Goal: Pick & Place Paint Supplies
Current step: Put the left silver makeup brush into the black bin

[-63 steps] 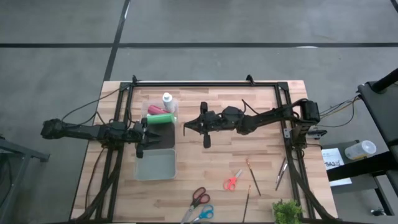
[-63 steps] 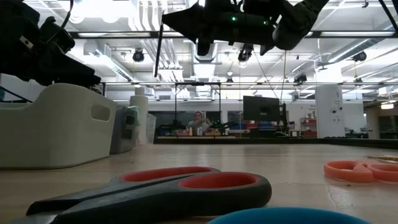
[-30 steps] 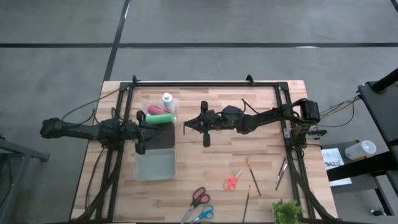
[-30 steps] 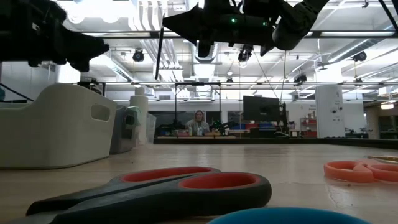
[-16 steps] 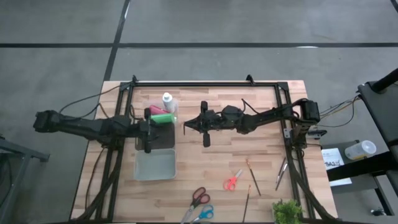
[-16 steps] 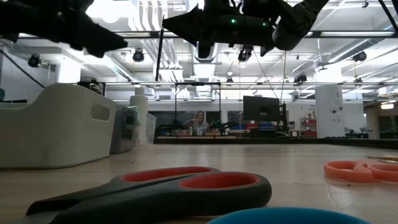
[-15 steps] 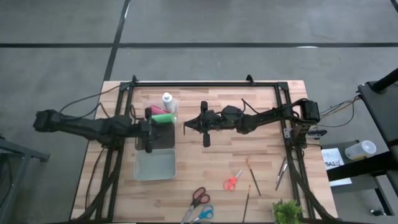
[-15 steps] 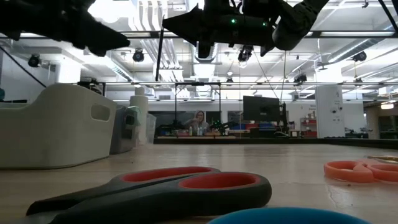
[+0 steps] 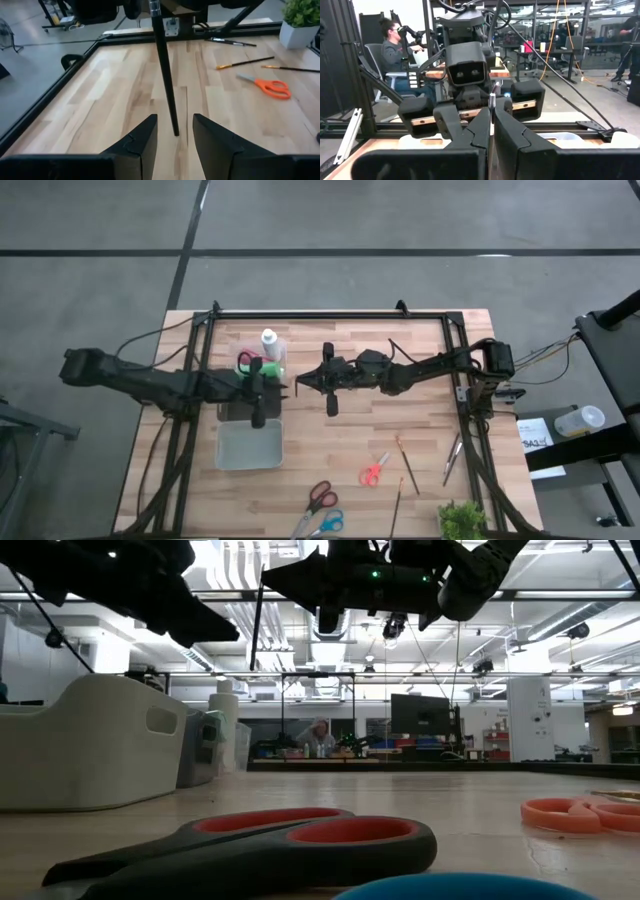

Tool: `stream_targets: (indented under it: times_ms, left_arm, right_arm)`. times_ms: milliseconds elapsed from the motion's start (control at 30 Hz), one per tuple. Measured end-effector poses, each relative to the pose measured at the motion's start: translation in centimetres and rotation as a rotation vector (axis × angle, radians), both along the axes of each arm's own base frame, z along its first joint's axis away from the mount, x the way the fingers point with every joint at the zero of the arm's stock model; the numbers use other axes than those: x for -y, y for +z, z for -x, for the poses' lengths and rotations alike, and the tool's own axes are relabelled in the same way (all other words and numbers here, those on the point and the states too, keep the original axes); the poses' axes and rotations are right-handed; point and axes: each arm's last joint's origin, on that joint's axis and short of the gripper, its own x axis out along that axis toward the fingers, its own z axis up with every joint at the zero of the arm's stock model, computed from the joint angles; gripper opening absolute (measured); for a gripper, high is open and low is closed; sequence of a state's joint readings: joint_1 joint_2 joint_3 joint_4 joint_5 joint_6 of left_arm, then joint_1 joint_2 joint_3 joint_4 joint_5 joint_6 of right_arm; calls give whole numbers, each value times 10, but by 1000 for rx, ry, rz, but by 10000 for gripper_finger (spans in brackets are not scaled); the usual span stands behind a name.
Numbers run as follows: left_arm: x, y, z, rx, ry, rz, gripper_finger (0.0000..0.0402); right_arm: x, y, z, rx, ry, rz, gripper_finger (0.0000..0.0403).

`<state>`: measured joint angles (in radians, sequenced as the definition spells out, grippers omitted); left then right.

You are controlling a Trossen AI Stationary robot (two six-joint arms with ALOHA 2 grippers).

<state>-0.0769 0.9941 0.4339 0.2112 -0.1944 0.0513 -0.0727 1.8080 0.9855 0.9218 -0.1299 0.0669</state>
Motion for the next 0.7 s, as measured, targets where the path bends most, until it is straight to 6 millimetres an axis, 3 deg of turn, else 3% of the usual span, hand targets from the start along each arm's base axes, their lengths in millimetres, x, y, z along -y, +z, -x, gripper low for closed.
stream_targets:
  times_ms: [700]
  left_arm:
    - [-5, -1, -8, 62, 42, 203, 129]
  right_arm:
    - [0, 0, 0, 0, 2, 0, 12]
